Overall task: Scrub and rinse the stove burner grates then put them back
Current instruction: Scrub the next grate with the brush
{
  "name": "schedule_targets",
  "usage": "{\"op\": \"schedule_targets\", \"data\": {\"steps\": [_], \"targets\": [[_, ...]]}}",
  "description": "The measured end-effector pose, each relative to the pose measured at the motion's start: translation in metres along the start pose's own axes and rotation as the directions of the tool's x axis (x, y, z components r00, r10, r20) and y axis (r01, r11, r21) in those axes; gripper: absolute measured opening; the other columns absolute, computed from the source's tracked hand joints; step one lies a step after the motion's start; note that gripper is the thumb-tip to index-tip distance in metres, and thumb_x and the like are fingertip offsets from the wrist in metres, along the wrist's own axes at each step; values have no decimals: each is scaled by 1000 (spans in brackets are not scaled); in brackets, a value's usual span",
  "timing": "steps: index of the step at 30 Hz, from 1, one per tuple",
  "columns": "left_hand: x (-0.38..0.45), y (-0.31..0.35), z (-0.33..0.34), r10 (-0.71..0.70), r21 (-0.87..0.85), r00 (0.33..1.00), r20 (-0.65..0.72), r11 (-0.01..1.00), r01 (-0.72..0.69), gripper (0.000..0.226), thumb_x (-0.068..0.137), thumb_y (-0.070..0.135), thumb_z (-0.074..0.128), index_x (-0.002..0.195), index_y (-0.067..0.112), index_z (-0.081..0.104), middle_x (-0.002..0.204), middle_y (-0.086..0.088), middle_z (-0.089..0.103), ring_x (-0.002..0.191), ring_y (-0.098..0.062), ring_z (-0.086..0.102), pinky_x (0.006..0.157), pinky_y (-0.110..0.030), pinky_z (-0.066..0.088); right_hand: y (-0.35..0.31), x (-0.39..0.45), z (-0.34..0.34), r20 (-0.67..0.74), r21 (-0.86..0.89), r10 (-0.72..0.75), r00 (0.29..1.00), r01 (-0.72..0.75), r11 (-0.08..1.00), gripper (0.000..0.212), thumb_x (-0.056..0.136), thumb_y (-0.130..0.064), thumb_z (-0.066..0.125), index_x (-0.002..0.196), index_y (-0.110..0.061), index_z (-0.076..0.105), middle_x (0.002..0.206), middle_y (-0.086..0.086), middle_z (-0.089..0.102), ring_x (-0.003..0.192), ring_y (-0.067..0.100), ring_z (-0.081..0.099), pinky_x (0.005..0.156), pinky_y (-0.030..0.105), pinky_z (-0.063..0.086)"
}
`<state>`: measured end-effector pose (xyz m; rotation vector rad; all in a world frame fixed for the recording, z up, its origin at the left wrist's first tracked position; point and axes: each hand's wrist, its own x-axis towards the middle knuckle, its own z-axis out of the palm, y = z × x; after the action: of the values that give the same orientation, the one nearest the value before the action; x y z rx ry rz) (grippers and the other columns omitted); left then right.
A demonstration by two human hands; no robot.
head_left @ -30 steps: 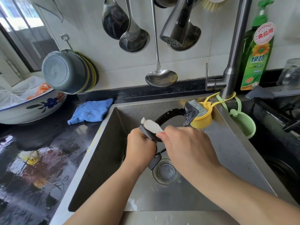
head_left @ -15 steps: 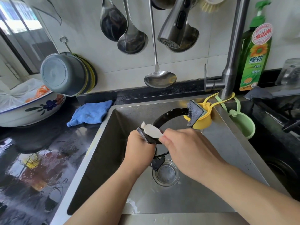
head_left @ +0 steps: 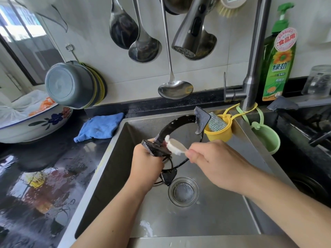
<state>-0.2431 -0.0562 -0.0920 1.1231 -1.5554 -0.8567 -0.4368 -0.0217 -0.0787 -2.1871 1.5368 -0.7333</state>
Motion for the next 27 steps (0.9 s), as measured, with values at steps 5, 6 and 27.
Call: {"op": "schedule_targets", "data": {"steps": [5, 6, 27], "targets": [[0, -9, 5, 6, 87, 999, 32, 996, -8, 41, 79, -14, 54, 63, 22, 65, 54, 13, 61, 51, 2, 51, 52, -17, 40, -23, 0, 14, 0, 87, -31, 1000, 31, 996, 42, 102, -42, 47, 75, -12, 57, 54, -1, 46, 53, 17, 44, 53, 41, 35], [-1, -9, 8, 15, 132, 999, 43, 991, -20, 39, 79, -3, 55, 58, 29, 57, 51, 16, 57, 49, 1, 46, 51, -18, 38, -26, 1, 16, -21, 99, -42, 999, 44, 994, 43, 102, -43, 47, 74, -11, 56, 55, 1, 47, 55, 21, 46, 54, 42, 36], [-11, -3, 7, -128, -67, 991, -33, 990, 126, 55, 85, -24, 55, 87, 31, 53, 64, 34, 65, 64, 13, 63, 59, -7, 49, -36, 1, 30, -117, 107, -127, 985, 140, 984, 45, 100, -47, 44, 67, -16, 44, 57, 1, 49, 55, 25, 45, 52, 44, 38]]}}
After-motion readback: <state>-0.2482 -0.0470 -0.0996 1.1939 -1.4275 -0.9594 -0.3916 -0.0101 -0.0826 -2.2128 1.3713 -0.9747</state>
